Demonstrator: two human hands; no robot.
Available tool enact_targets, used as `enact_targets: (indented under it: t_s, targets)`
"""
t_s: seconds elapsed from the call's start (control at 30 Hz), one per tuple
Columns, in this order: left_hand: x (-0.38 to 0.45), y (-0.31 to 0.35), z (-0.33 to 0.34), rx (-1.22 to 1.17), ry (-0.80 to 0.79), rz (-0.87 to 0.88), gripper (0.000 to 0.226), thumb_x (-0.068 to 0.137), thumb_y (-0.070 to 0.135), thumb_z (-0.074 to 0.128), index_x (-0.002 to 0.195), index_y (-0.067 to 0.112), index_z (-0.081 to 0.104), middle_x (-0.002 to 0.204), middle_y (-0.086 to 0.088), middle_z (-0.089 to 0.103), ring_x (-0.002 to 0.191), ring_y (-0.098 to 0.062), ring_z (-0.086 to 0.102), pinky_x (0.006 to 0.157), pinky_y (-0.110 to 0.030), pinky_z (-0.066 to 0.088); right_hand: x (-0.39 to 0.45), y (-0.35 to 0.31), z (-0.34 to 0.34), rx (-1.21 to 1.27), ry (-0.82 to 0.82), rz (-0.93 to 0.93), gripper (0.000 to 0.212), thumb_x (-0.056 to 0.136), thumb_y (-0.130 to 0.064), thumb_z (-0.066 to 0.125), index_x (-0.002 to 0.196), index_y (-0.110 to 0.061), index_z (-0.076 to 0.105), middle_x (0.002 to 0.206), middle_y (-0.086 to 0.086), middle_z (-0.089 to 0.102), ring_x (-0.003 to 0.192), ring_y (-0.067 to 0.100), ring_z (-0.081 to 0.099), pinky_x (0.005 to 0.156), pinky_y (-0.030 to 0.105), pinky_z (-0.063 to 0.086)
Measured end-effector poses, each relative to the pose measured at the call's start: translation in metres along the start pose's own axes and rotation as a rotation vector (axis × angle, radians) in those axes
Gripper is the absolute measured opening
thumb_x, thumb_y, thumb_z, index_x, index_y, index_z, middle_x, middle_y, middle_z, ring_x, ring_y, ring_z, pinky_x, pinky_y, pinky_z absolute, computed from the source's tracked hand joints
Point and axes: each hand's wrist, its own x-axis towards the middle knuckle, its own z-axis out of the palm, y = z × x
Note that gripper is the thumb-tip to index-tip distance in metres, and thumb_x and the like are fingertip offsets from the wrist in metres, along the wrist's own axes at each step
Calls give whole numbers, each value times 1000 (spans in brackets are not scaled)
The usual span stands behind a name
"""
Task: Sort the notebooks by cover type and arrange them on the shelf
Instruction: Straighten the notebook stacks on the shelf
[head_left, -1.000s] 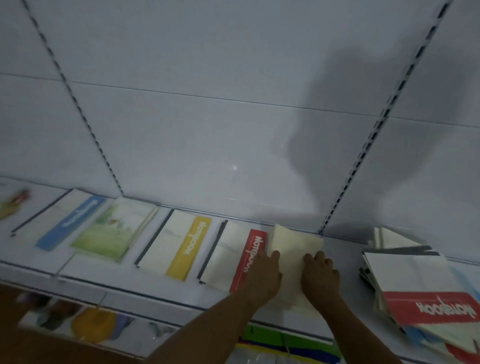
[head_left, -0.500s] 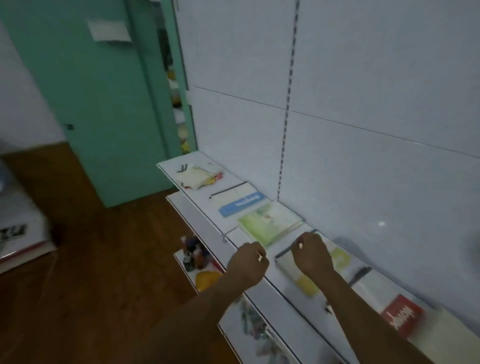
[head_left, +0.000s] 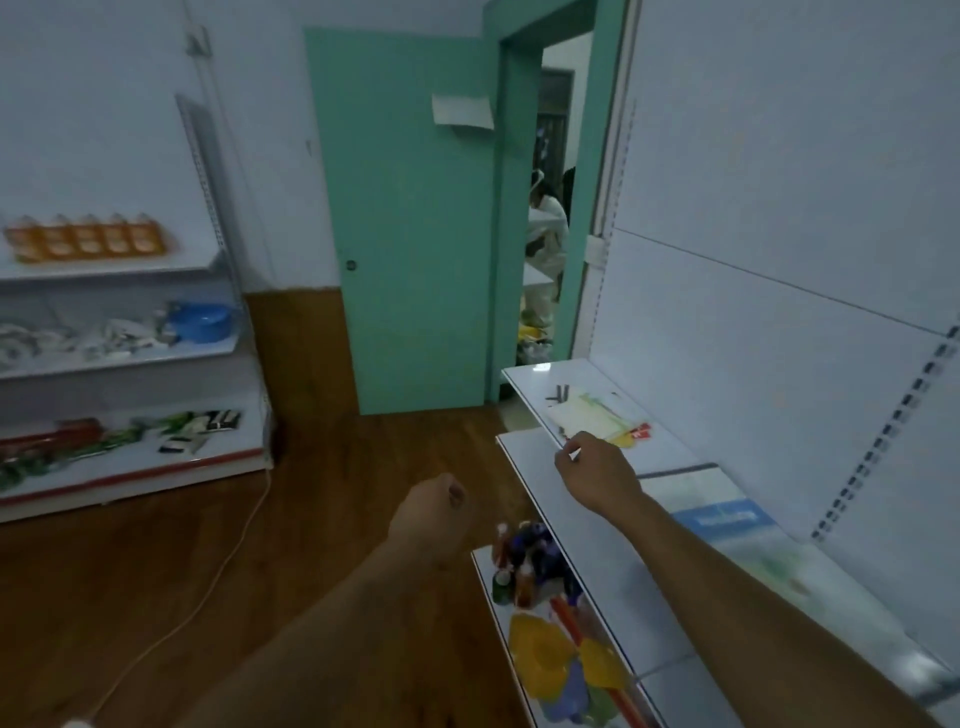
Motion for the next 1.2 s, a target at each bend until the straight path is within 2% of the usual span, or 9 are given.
enact_targets:
  t_s: [0.23, 0.33, 0.5, 0.67, 0.8, 0.9, 0.97, 1.1, 1.2]
  targets:
    - [70, -42, -44, -21, -38, -56, 12, 95, 27, 51, 101, 20, 58, 94, 2, 65, 84, -15, 66, 77, -33, 59, 72, -51, 56, -51, -49, -39, 27, 96, -35, 46, 110, -16, 58, 110, 4, 64, 96, 20, 59, 75, 27, 43]
    - [106, -48, -42, -28, -62, -57, 13, 96, 29, 50, 102, 19, 58, 94, 1, 64, 85, -17, 66, 76, -35, 58, 110, -59, 74, -81, -71, -56, 25, 96, -36, 45, 109, -18, 58, 107, 3, 65, 86, 16, 54, 74, 26, 40]
    - [184, -53, -31, -4, -65, -53, 14, 96, 26, 51, 107, 20, 57, 98, 4, 63, 85, -10, 63, 77, -28, 58, 185, -56, 102, -23, -112, -54, 19, 95, -34, 49, 102, -18, 57, 100, 2, 65, 84, 15, 59, 79, 31, 51]
    - [274, -36, -28, 48, -82, -33, 11, 96, 25, 51, 103, 20, 58, 95, 4, 63, 84, -10, 63, 80, -30, 57, 271, -47, 107, -1, -99, -26, 19, 96, -31, 47, 103, -17, 58, 103, 3, 64, 85, 13, 54, 79, 29, 47]
    - [340, -19, -18, 55, -66, 3, 9, 96, 24, 50, 98, 21, 59, 90, 4, 62, 80, -9, 61, 69, -22, 53, 324, -36, 101, -13, -77, 0, 23, 96, -29, 45, 106, -14, 59, 104, 5, 65, 91, 19, 60, 83, 35, 52]
    - [376, -2, 3, 59, -123, 31, 10, 95, 21, 51, 95, 17, 61, 90, -1, 65, 81, -13, 62, 69, -24, 53, 347, -16, 96, -24, -55, 59, 23, 95, -30, 46, 108, -14, 59, 106, 1, 64, 98, 19, 60, 83, 28, 45]
    - [398, 13, 23, 51, -175, 70, 12, 94, 21, 52, 93, 15, 62, 89, -4, 65, 79, -13, 62, 69, -24, 52, 360, 6, 92, -27, -27, 115, 22, 94, -32, 48, 105, -15, 59, 107, 1, 65, 99, 19, 60, 87, 31, 47]
    - [439, 44, 66, 75, -307, 208, 11, 93, 21, 54, 88, 14, 62, 85, -2, 64, 71, -9, 56, 62, -20, 46, 371, 57, 79, -4, 14, 306, 27, 95, -34, 47, 104, -11, 59, 104, 5, 66, 89, 18, 62, 81, 31, 49]
    - [463, 66, 100, 79, -418, 293, 10, 93, 26, 54, 94, 18, 59, 92, 2, 62, 81, -12, 58, 66, -20, 46, 362, 97, 72, -39, 56, 445, 30, 95, -31, 46, 108, -7, 59, 104, 8, 65, 99, 22, 61, 79, 29, 46]
